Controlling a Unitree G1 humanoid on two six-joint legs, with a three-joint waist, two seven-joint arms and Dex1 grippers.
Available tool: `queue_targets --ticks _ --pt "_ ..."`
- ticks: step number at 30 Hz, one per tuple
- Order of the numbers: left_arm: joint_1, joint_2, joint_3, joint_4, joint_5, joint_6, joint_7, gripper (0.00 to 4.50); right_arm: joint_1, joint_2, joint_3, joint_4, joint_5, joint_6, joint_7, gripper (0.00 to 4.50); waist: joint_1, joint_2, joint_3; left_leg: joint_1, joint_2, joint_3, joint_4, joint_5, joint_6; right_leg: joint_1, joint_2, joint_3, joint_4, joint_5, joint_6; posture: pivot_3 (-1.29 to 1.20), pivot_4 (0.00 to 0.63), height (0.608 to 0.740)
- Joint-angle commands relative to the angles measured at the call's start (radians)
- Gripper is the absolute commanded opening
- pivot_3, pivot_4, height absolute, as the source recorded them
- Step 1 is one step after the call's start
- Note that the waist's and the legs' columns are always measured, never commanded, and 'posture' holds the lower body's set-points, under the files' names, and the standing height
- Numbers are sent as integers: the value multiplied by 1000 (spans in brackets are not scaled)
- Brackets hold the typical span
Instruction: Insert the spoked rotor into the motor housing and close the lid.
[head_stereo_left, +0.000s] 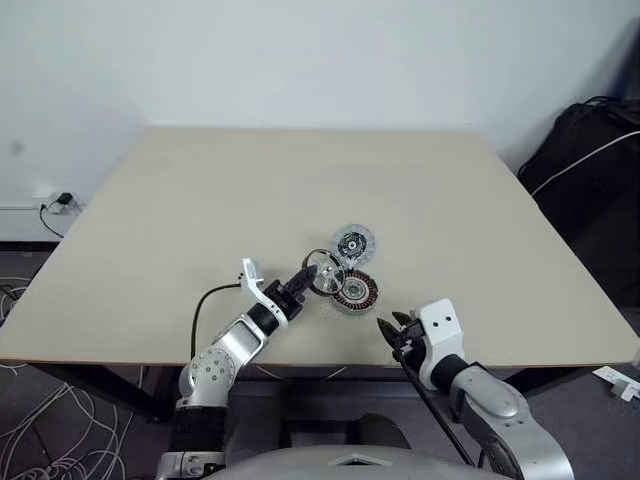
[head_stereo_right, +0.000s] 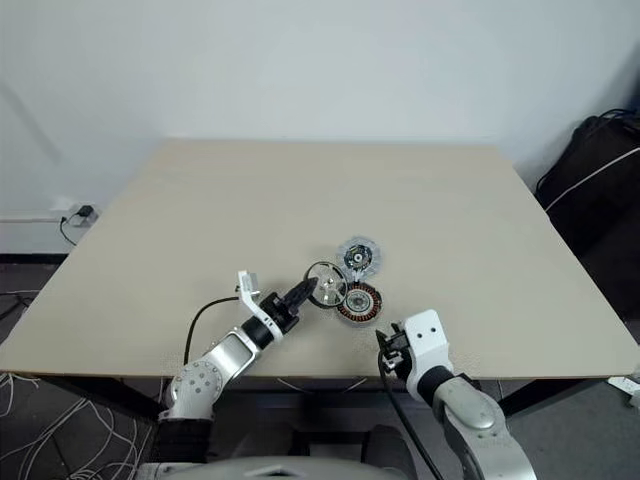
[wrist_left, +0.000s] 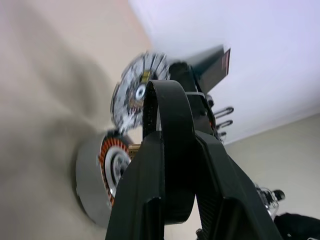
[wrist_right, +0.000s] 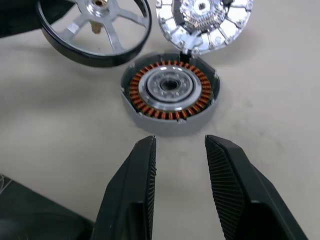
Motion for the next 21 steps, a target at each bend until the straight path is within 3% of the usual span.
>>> queue_targets --ticks 1,12,21 --pt "-87 -161 -63 44 -23 12 -27 794 3 -5 -13 -51 7 -19 -9 1667 0 0 0 0 0 0 0 0 0 0 0 0 0 0 0 0 0 740" --pt "-201 -191 -114 246 -26 4 -112 794 39 4 -13 -73 7 -25 -33 1667 1 0 0 0 0 0 1 0 0 0 1 0 0 0 0 0 0 740" --pt "-217 -200 -109 260 -54 11 -150 794 53 5 -25 -81 9 -28 -48 1667 1 0 0 0 0 0 1 0 0 0 0 0 0 0 0 0 0 740"
